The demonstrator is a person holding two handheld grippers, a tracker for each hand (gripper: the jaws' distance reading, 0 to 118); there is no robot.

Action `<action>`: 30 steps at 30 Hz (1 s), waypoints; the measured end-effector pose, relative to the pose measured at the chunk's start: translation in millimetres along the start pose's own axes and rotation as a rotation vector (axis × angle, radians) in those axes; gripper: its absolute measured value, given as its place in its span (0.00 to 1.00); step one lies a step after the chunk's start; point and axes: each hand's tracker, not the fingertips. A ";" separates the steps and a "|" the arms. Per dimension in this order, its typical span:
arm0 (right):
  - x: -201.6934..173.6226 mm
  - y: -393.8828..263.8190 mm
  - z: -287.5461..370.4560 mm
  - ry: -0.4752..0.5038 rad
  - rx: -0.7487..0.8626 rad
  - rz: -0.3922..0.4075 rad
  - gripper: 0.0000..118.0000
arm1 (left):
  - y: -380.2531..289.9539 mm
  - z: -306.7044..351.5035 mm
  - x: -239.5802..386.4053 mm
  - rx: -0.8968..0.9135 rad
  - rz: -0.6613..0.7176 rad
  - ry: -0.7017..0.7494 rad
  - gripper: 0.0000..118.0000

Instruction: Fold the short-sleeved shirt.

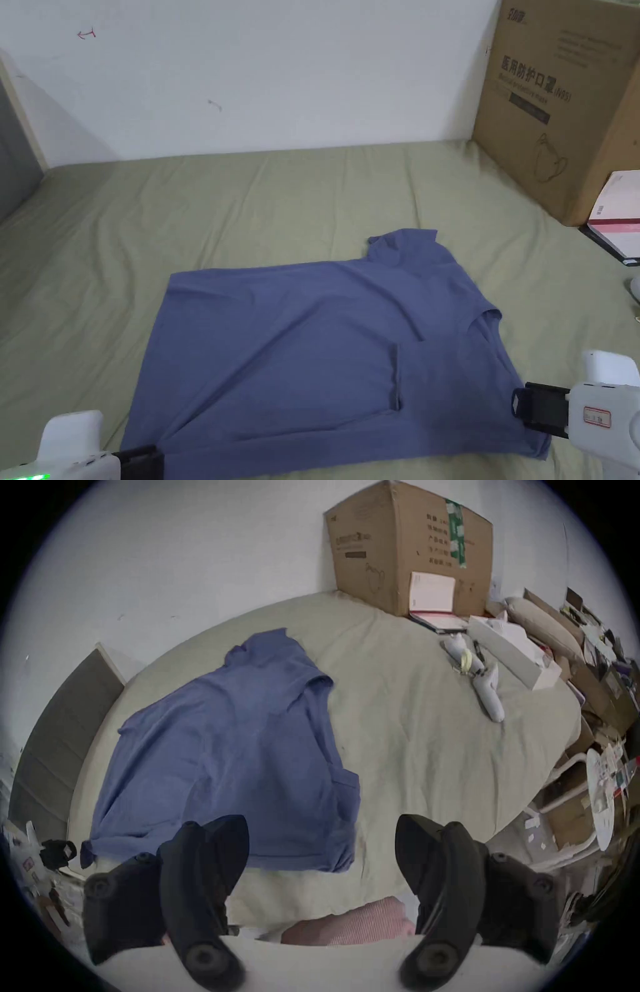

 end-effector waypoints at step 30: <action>-4.2 -49.5 -12.8 -0.011 -0.070 0.120 0.01 | -2.6 -40.4 16.3 -0.119 -0.012 -0.040 0.01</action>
